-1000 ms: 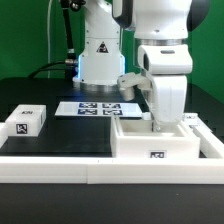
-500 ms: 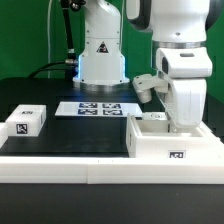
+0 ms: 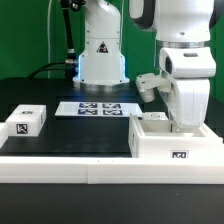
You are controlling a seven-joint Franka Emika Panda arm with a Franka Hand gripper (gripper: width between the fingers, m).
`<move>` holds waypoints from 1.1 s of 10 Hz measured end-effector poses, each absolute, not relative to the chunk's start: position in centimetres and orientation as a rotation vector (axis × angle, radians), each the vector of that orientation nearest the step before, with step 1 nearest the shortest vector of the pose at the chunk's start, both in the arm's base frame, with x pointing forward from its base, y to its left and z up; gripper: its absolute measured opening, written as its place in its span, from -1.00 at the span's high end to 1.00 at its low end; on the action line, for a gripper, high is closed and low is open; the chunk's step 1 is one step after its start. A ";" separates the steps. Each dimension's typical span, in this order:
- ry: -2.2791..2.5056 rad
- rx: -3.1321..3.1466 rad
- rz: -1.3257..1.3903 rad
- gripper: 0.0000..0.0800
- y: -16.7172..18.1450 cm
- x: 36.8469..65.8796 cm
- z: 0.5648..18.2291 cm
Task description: Assemble cabinet
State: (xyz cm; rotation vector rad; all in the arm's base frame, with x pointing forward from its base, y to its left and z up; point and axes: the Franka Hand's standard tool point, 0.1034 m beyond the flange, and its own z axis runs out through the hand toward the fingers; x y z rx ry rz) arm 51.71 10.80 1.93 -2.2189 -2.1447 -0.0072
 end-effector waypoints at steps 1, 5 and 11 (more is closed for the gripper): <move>-2.144 -2.220 -0.007 0.45 10.8 51.7 1.9; -2.142 -2.222 -0.007 -0.77 10.6 51.7 1.9; -2.131 -2.244 -0.010 -0.99 10.6 51.4 3.0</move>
Offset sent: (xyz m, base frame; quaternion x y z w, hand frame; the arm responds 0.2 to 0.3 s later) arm 0.0000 0.0000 0.0000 0.0000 0.0000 0.0000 1.0000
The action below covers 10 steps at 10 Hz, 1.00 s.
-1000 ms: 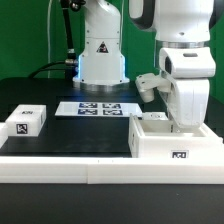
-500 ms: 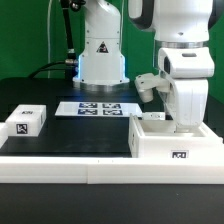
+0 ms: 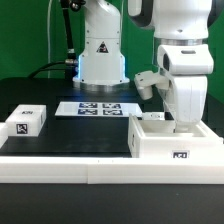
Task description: Assemble cabinet
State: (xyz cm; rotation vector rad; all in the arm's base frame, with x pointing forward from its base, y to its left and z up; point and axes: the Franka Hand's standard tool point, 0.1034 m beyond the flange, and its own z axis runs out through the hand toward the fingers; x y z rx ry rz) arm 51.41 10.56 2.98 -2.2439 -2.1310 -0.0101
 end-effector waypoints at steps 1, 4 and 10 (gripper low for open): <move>-2.121 -2.262 -0.007 -0.99 10.7 50.9 3.9; -2.059 -2.332 -0.003 -0.99 12.2 49.0 6.1; -2.043 -2.342 0.002 -0.99 12.2 48.6 6.0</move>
Offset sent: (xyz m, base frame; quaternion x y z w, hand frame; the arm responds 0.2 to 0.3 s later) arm -0.0282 0.0187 0.0243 0.0013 -0.0214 0.0349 0.9992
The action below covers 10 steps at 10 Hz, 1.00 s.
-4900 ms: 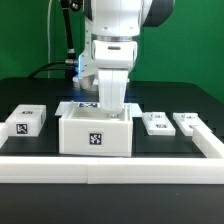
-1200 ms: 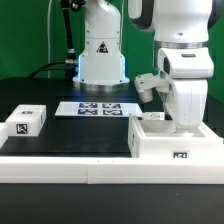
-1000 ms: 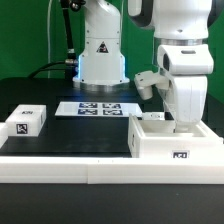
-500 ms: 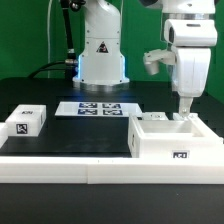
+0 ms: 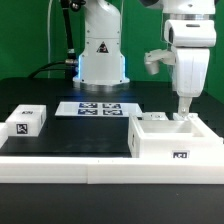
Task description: Assemble cabinet
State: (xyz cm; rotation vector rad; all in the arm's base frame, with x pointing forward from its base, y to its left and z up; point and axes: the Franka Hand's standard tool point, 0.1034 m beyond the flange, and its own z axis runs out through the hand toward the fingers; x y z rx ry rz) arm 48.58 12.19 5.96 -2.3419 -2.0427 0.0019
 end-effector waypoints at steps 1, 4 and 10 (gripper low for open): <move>-2.055 -2.331 -0.008 -0.99 13.0 47.8 5.7; -2.088 -2.297 -0.024 -0.99 14.3 46.0 5.2; -2.064 -2.314 -0.067 -0.99 14.9 44.8 4.6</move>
Offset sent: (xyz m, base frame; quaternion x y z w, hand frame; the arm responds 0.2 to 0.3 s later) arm -0.0375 0.0204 -0.0063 -0.0005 0.0134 -0.0324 0.9994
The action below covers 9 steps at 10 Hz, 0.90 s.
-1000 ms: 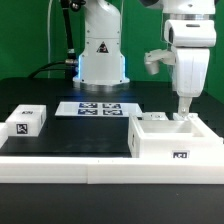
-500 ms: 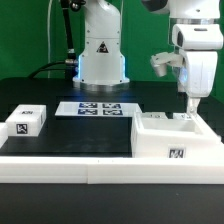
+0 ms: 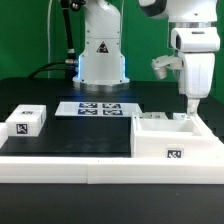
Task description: Assemble cabinet
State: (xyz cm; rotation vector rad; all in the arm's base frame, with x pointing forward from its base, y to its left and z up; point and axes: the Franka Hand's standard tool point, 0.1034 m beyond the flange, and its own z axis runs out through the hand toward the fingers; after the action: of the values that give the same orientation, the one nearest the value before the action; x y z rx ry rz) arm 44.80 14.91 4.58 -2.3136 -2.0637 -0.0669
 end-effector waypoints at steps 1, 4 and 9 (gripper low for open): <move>-2.063 -2.311 -0.066 -0.99 14.9 44.7 4.4; -2.054 -2.291 -0.093 -0.99 15.8 43.2 2.1; -2.037 -2.292 -0.093 -0.69 16.2 42.7 1.1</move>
Offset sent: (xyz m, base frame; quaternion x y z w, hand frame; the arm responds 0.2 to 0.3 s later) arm -0.0224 0.0140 -0.0200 -0.0196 0.0240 -0.0033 0.9995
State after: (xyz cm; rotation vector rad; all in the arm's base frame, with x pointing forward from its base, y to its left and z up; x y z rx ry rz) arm 42.74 16.17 1.08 -2.2918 -2.0367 -0.0931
